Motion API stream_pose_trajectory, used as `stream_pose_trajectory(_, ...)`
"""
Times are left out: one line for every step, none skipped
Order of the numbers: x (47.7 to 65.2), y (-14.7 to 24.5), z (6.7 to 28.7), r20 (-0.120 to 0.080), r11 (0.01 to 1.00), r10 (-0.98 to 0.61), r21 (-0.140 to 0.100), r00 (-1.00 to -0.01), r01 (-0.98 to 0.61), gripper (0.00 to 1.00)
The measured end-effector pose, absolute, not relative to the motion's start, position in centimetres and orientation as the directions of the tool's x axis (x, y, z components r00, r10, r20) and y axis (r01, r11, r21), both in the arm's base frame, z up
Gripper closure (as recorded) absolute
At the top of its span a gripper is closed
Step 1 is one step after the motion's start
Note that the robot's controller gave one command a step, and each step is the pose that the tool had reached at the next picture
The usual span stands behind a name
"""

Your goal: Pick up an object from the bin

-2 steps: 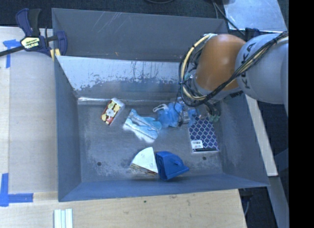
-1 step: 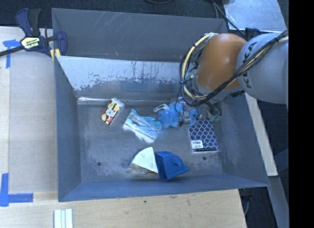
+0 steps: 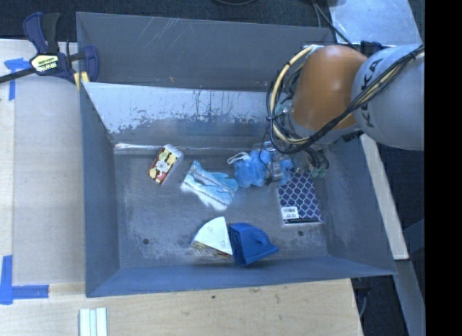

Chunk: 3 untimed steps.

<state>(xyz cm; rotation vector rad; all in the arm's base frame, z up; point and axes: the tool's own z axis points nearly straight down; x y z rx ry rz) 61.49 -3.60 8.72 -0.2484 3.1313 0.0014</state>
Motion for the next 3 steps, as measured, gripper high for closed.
stream_pose_trajectory(61.5, -3.6, 11.2, -0.002, 0.988, -0.157, 0.001, -0.988, -0.157, 1.00)
stream_pose_trajectory(61.7, -3.6, 13.6, -0.006, 0.988, -0.157, 0.000, -0.988, -0.157, 1.00)
stream_pose_trajectory(61.7, -3.6, 14.9, -0.009, 0.988, -0.156, -0.001, -0.988, -0.156, 1.00)
